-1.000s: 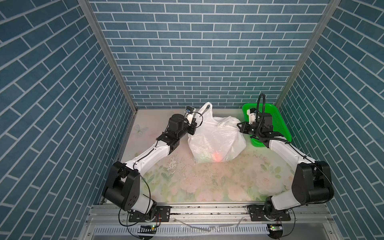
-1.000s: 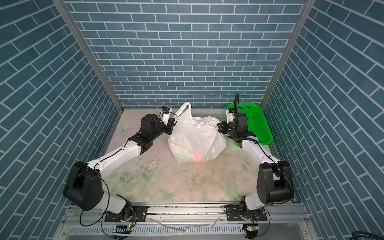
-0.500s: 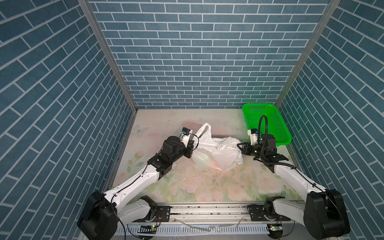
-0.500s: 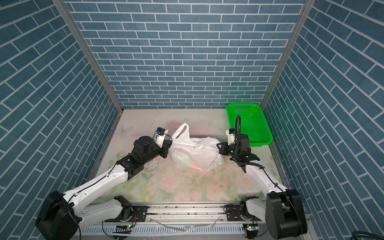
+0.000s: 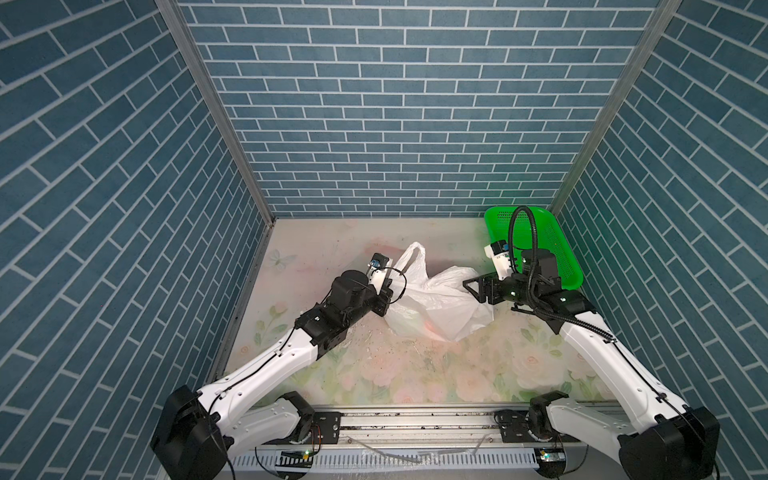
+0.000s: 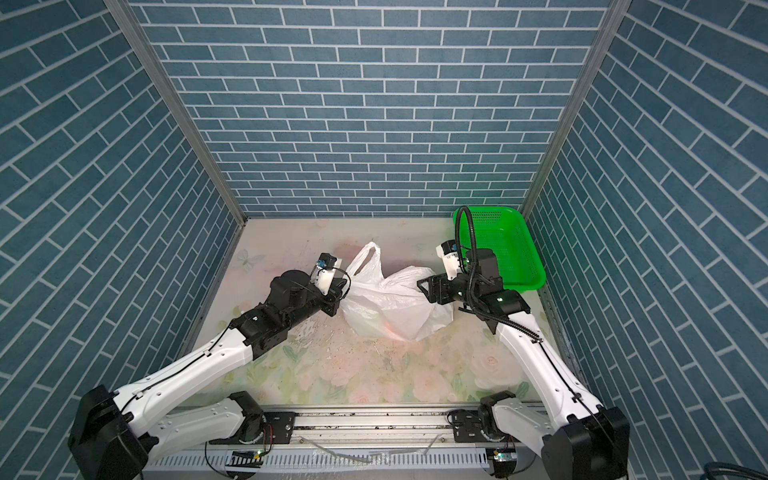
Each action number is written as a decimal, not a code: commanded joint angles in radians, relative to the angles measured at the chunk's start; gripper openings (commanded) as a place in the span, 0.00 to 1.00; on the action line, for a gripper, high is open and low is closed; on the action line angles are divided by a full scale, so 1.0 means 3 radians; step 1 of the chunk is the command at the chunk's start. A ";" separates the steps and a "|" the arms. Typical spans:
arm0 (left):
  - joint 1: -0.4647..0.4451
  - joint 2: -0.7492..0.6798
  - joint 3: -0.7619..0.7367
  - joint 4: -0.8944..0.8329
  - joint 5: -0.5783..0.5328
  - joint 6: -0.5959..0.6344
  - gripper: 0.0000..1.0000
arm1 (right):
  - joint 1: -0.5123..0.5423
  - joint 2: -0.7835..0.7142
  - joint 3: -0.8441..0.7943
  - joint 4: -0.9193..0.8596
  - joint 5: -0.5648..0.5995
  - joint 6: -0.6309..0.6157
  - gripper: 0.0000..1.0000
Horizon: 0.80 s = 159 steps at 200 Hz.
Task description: Untie the knot of the plastic bag and take out the fruit
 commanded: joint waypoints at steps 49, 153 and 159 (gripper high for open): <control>-0.0098 -0.0020 0.0140 -0.0056 -0.0152 0.0102 0.00 | 0.0518 0.0608 0.0620 -0.0393 0.1077 -0.0764 0.78; -0.0201 -0.0083 0.0089 -0.0173 -0.0244 0.0122 0.00 | 0.0459 0.1122 0.0717 0.0729 0.1957 -0.0559 0.44; -0.0201 -0.0090 0.0085 -0.0183 -0.0248 0.0121 0.00 | 0.0423 0.1144 0.0731 0.0730 0.1965 -0.0532 0.38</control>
